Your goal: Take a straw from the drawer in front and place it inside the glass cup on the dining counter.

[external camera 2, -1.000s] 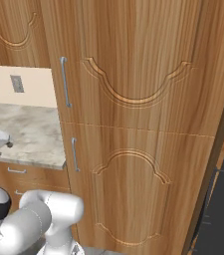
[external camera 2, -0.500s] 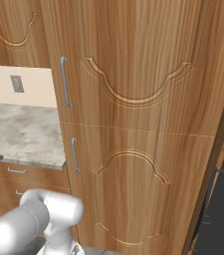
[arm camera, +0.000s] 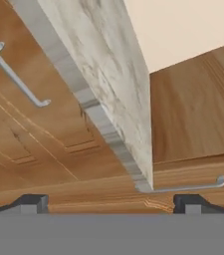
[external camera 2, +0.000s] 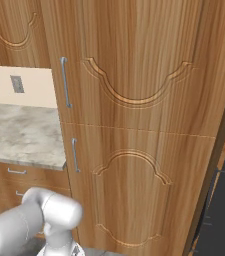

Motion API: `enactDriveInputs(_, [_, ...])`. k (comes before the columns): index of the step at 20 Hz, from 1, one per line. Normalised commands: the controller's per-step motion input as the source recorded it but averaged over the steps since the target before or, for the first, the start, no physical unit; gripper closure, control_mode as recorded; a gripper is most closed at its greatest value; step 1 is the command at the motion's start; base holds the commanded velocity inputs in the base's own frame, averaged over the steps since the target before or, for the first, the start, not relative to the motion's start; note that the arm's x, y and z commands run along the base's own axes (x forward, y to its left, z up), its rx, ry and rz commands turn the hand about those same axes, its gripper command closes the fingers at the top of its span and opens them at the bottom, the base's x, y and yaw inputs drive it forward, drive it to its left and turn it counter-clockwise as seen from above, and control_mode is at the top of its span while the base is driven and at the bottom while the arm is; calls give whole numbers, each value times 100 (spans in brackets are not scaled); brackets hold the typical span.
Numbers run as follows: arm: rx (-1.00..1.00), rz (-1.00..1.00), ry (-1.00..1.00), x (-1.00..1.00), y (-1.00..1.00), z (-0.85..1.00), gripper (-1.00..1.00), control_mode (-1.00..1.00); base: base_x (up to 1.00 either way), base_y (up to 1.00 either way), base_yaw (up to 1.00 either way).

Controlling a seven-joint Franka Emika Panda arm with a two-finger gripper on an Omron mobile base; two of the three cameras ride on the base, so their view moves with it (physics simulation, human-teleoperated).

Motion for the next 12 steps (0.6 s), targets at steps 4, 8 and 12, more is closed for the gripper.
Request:
enactDriveInputs(4, [-13, 6, -1, 0, 15, -26, -100, -100, 0, 0, 0])
enactDriveInputs(8, [-8, 6, -8, 3, 0, -13, -100, -100, 0, 0, 0])
enactDriveInputs(12, [-2, 9, -8, 19, 0, -21, -100, -100, 0, 0, 0])
